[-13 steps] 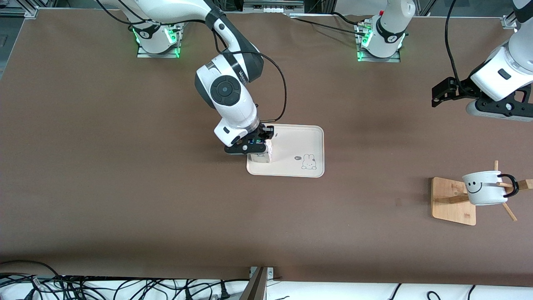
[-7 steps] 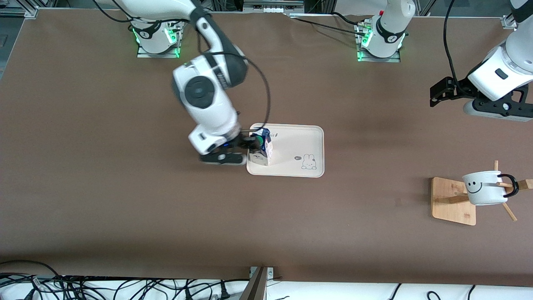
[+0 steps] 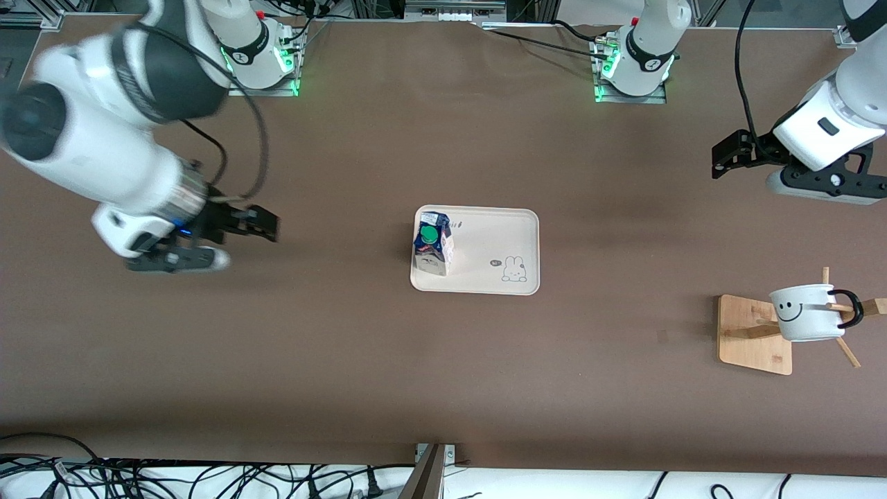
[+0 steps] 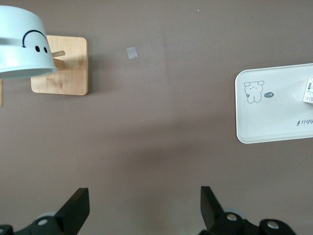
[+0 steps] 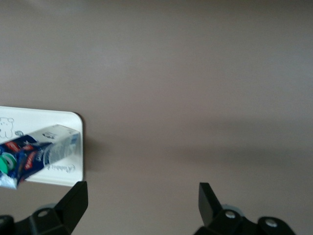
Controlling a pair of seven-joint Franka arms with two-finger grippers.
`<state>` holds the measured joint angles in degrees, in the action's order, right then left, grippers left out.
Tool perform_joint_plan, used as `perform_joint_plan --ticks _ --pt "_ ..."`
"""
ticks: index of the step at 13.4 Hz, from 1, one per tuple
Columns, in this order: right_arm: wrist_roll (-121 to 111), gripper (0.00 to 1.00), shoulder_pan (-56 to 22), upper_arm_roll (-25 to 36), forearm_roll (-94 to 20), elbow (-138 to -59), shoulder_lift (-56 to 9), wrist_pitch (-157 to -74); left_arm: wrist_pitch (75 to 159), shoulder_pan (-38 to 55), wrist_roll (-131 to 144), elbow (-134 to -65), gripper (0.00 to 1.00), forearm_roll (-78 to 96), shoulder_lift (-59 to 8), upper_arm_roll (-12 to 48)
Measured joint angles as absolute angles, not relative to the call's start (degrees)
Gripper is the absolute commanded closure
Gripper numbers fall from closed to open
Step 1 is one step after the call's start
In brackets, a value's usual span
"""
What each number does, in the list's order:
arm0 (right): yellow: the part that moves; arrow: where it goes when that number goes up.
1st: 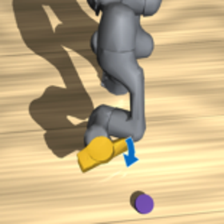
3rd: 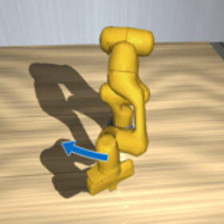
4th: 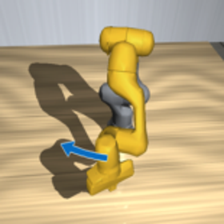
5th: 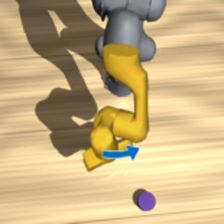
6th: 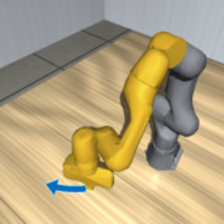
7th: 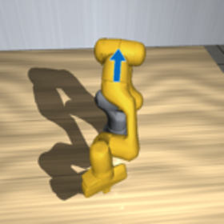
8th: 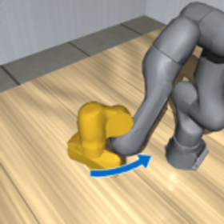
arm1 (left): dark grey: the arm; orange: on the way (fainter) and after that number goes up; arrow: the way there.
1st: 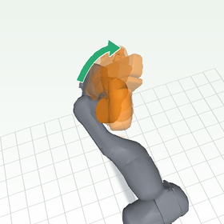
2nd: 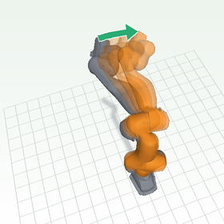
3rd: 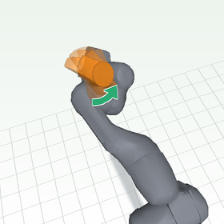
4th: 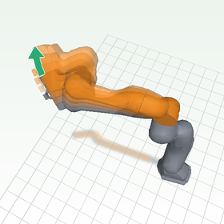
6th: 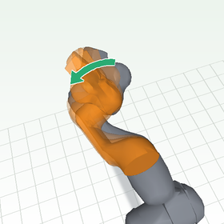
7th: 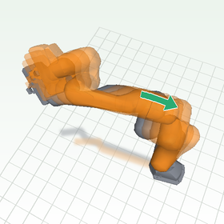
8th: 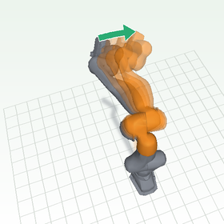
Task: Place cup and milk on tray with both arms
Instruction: 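Open the right gripper and withdraw it from the carton, then move the left gripper to the white mug on the wooden stand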
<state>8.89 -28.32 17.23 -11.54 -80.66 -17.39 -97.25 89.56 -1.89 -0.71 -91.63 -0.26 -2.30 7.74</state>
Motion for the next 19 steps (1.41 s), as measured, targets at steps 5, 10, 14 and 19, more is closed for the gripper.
perform_joint_plan --ticks 5,10,14,19 --pt "3.58 0.00 -28.31 20.52 -5.97 -91.45 -5.82 -96.87 86.75 -1.90 0.15 -91.62 0.00 -0.26 -3.72 7.70" --pt "2.42 0.00 -21.19 13.41 -3.06 -93.35 -3.75 -96.75 86.55 -1.90 0.61 -91.60 0.00 -0.26 -3.86 7.72" --pt "1.64 0.00 -8.51 0.97 -1.11 -93.34 -3.37 -96.53 86.54 -1.91 1.73 -91.60 0.00 -0.26 -4.61 7.70" --pt "1.30 0.00 -7.94 0.36 0.16 -92.84 -3.09 -96.55 89.16 -3.52 2.76 -92.24 0.00 -0.38 -5.30 7.05"
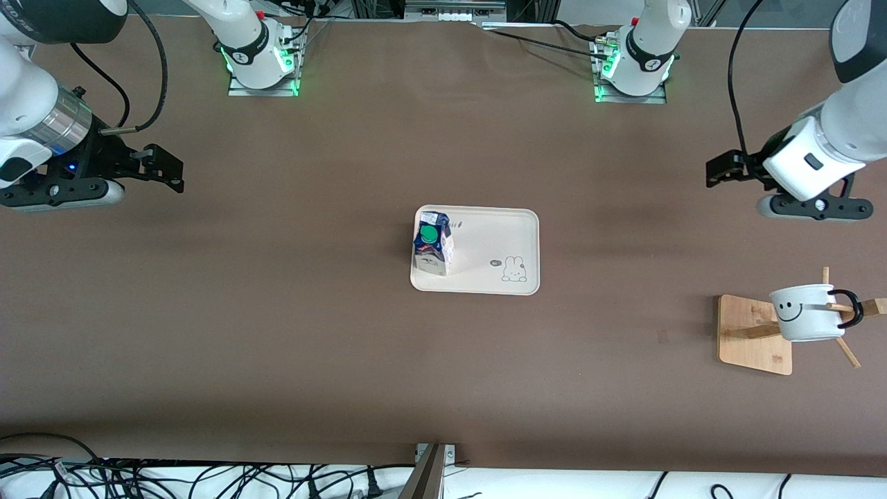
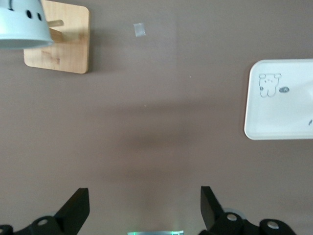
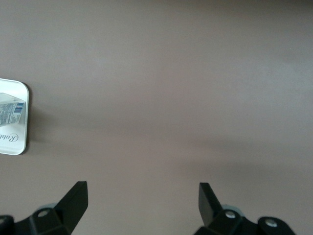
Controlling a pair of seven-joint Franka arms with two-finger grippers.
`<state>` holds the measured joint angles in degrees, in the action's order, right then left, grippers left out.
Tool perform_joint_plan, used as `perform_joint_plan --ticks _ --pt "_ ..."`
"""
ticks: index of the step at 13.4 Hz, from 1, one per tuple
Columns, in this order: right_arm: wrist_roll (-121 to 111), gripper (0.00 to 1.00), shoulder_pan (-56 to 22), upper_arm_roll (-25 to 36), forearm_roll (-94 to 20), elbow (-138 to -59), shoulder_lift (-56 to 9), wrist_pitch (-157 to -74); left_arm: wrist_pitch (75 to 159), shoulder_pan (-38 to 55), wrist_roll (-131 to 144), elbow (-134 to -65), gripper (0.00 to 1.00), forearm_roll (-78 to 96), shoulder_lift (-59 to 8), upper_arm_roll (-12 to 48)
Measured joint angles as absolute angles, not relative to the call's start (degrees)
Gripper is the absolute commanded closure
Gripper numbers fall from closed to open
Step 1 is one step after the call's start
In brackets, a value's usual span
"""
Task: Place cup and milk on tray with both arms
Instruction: 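Move the left gripper to the white mug on the wooden stand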
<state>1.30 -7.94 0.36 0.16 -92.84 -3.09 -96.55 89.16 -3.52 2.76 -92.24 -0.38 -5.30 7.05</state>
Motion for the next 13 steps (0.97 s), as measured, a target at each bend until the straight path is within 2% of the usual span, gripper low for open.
perform_joint_plan --ticks 5,13 --pt "1.30 0.00 -7.67 0.30 0.33 -91.10 -3.14 -96.52 106.61 -7.67 2.93 -99.67 0.00 -0.39 -5.70 6.88" --pt "1.32 0.00 -6.85 1.26 0.33 -91.04 -3.26 -96.49 128.37 -8.80 8.76 -110.39 0.00 -0.39 -5.15 7.31"
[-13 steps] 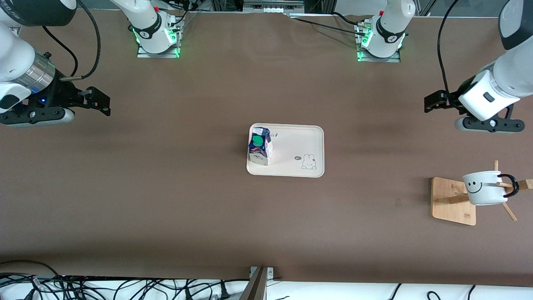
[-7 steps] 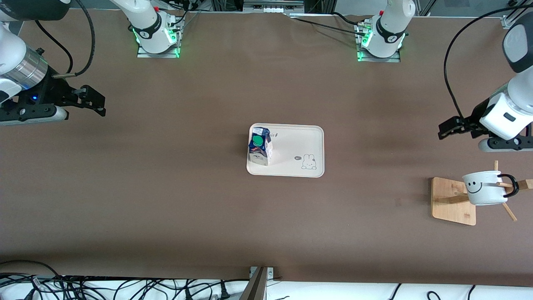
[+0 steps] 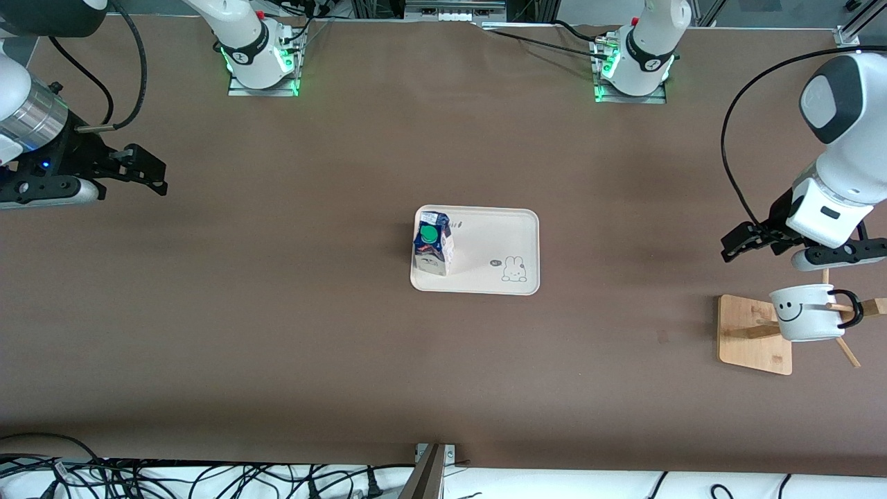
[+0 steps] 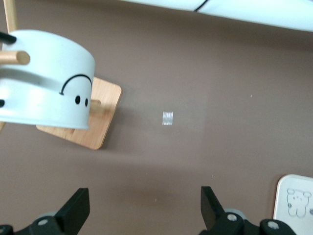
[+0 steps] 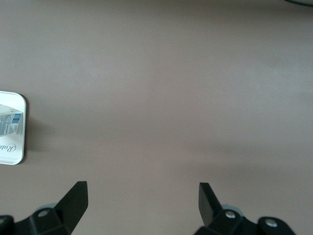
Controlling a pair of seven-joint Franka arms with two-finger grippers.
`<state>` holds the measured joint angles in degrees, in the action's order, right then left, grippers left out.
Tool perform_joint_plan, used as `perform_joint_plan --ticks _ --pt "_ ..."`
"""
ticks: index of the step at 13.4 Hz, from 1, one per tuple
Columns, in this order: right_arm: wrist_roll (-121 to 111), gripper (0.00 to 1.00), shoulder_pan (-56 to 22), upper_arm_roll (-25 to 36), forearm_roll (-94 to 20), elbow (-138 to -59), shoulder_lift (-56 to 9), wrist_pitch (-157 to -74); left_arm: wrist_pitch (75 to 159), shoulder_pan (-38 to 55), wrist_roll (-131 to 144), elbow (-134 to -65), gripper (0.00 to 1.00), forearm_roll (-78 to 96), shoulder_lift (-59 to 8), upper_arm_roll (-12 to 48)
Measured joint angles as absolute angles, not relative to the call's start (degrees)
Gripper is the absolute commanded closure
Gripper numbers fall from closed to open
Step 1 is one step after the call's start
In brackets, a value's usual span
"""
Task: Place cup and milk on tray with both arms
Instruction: 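Move the left gripper to the white mug on the wooden stand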
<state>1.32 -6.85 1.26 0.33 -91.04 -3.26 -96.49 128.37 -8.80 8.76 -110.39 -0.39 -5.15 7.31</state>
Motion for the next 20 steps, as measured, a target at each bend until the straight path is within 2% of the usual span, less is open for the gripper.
perform_joint_plan --ticks 5,9,14,20 --pt "1.32 0.00 -6.79 1.83 0.33 -91.04 -3.28 -96.48 141.21 -12.09 8.74 -116.22 0.00 -0.39 -2.05 7.25" --pt "1.32 0.00 -6.79 1.83 0.33 -91.04 -3.28 -96.47 156.50 -13.46 8.76 -124.35 0.00 -0.39 -1.29 7.26" --pt "1.32 0.00 -6.79 1.83 0.33 -91.04 -3.28 -96.47 158.17 -14.71 10.10 -127.75 0.00 -0.39 0.79 7.25" --pt "1.33 0.00 -6.79 1.83 0.33 -91.04 -3.28 -96.47 158.34 -14.96 22.83 -127.33 0.00 -0.38 -0.17 7.27"
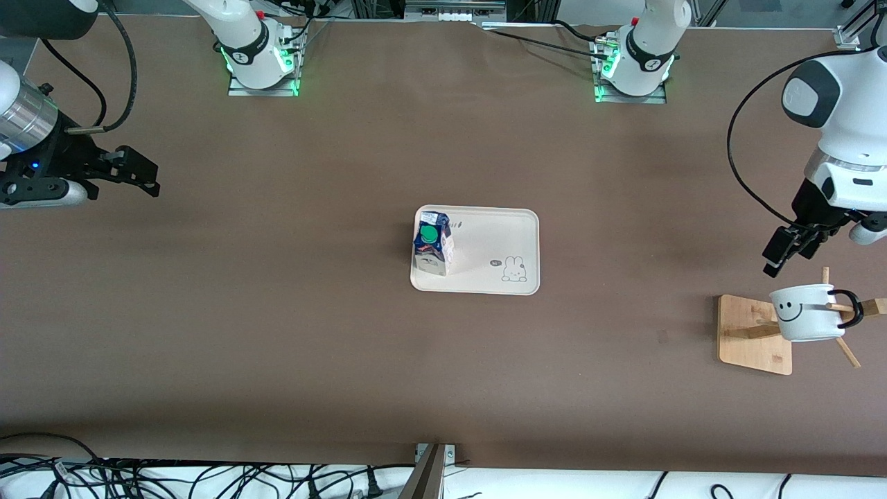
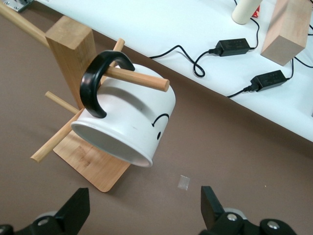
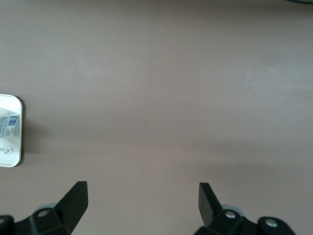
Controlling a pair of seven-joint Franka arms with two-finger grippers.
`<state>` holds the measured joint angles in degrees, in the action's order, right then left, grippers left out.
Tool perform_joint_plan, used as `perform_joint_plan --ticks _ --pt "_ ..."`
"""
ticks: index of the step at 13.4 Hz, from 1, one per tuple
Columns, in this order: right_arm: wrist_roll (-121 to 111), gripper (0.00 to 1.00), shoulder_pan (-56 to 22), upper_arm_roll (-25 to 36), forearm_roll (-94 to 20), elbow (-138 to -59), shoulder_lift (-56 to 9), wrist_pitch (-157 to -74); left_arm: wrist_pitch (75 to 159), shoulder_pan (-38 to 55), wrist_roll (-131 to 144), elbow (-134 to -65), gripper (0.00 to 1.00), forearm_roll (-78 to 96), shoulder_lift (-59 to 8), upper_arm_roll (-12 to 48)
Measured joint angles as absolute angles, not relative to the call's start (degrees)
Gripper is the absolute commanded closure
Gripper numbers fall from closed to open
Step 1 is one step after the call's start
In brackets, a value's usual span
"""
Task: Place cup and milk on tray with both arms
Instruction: 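Move the left gripper to the white mug on the wooden stand, then grasp the mug rim with the left gripper and lift it off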
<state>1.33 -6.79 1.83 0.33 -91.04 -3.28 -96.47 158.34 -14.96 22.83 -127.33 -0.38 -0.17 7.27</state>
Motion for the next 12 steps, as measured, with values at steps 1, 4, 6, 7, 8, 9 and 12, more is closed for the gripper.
perform_joint_plan --ticks 1,4,6,7,8,9,12 --pt "1.34 0.00 -6.79 1.83 0.33 -91.04 -3.28 -96.47 158.55 -14.96 23.55 -126.07 0.00 -0.38 -1.27 7.28" --pt "1.34 0.00 -6.79 1.83 0.33 -91.04 -3.29 -96.47 158.59 -14.96 24.72 -121.07 0.00 -0.37 -5.64 7.33" --pt "1.34 0.00 -6.79 1.83 0.33 -91.04 -3.29 -96.46 158.61 -14.99 25.13 -117.85 0.00 -0.35 -8.63 7.34" --pt "1.34 0.00 -6.79 1.83 0.33 -91.04 -3.29 -96.46 158.61 -15.02 25.40 -116.50 0.00 -0.35 -9.90 7.33" --pt "1.35 0.00 -6.78 1.84 0.33 -91.04 -3.29 -96.46 158.61 -15.05 25.53 -115.59 0.00 -0.35 -10.84 7.33" --pt "1.35 0.00 -6.78 1.85 0.33 -91.04 -3.29 -96.46 158.61 -15.07 25.58 -115.15 0.00 -0.35 -11.38 7.33" --pt "1.35 0.00 -6.77 2.26 0.33 -91.04 -3.29 -96.45 158.61 -15.37 25.68 -115.21 0.00 -0.35 -11.66 7.31"
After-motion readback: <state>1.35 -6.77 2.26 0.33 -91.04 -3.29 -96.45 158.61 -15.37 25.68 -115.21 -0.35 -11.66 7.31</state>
